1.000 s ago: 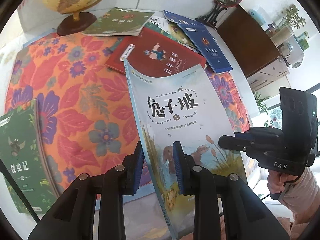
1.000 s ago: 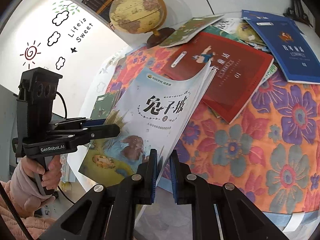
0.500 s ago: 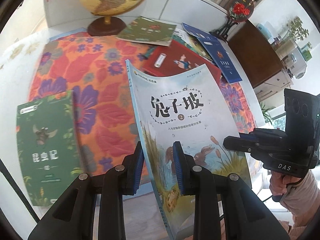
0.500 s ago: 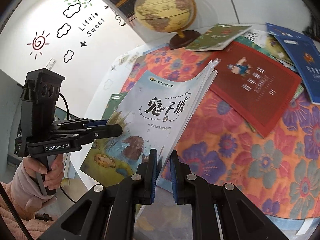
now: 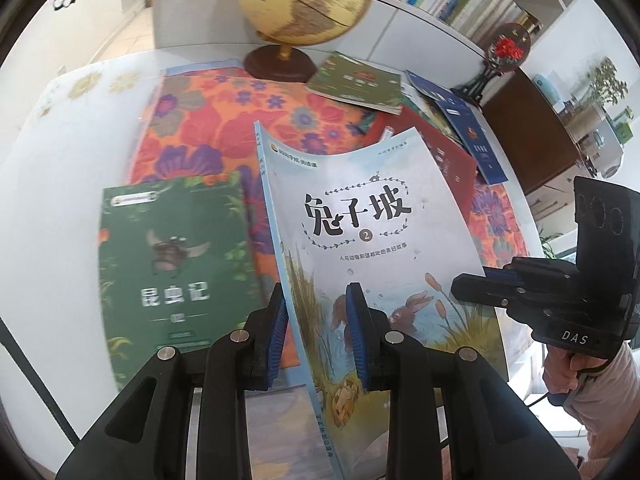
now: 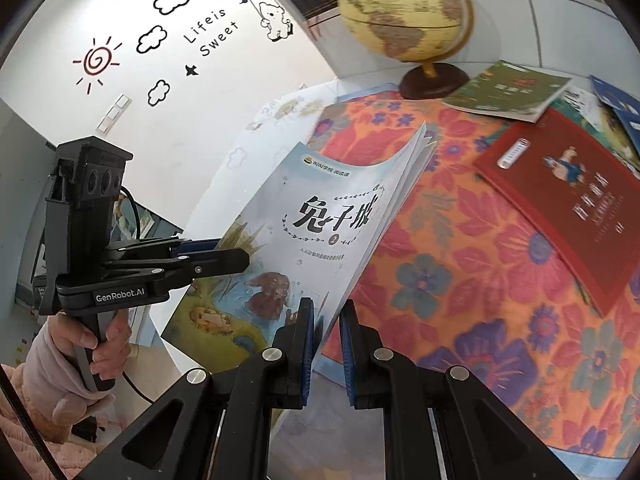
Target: Organize books
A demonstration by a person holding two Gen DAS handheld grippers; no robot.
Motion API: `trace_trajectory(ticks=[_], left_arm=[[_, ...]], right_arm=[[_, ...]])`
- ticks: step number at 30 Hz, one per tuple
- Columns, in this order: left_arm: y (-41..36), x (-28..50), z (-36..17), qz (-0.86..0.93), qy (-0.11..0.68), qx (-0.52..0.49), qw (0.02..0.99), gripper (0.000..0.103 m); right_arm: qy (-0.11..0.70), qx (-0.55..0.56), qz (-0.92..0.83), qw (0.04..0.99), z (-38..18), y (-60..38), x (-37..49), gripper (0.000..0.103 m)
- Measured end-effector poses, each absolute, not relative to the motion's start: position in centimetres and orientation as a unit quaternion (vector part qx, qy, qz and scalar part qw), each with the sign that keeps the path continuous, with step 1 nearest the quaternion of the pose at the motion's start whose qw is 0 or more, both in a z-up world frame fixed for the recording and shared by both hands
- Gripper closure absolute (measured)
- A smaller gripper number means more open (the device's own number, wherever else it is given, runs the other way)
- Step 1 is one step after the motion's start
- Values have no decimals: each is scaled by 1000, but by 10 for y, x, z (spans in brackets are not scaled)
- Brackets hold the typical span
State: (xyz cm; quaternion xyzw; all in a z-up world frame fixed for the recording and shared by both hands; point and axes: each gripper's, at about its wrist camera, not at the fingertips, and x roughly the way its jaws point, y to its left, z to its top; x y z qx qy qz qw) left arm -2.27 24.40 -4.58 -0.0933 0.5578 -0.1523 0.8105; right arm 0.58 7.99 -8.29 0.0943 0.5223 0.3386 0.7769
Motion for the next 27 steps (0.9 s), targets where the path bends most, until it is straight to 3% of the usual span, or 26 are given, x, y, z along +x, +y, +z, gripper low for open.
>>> trace_trajectory(ticks=[27], left_arm=[[362, -22, -84, -78, 567, -152, 806, 78]], right_arm=[[555, 58, 383, 736, -121, 200, 33, 89]])
